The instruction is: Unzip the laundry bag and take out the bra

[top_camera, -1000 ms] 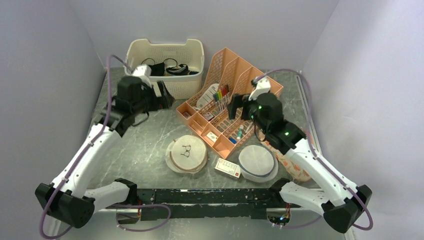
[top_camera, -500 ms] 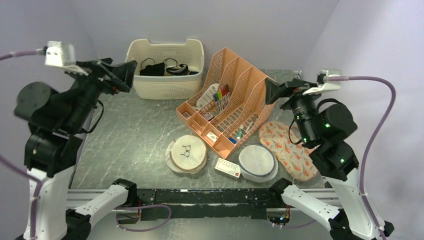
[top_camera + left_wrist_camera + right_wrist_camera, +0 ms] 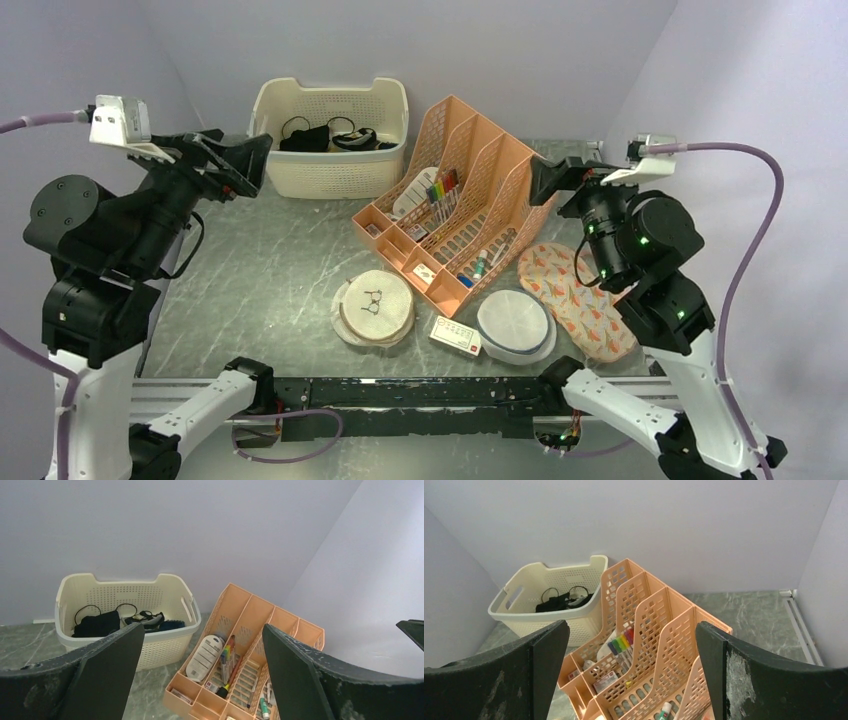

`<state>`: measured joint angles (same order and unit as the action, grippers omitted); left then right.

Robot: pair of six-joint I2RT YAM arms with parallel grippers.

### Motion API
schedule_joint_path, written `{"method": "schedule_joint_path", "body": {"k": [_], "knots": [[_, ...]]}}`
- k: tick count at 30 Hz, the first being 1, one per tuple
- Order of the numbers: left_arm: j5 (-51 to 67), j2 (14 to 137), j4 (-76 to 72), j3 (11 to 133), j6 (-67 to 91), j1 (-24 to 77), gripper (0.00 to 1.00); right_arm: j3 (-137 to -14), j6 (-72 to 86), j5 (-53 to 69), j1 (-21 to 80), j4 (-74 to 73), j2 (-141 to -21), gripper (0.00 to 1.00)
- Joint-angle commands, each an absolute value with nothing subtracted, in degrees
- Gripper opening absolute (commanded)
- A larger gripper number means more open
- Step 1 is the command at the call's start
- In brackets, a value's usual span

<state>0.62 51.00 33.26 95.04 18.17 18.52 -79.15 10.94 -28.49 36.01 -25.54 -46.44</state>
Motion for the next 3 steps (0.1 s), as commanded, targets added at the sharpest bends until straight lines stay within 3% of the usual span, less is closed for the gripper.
{"method": "schedule_joint_path", "body": {"k": [1,3], "knots": [[0.8,51.2,34.6,94.8,17.4,18.3,1.00,-77.0,10.9,-29.3,35.7,-25.1,-44.5,1.00],[1.7,51.3,34.7,94.6,17.4,18.3,1.00,-75.9,11.8,-30.1,35.7,-24.3,-43.9,1.00]]}}
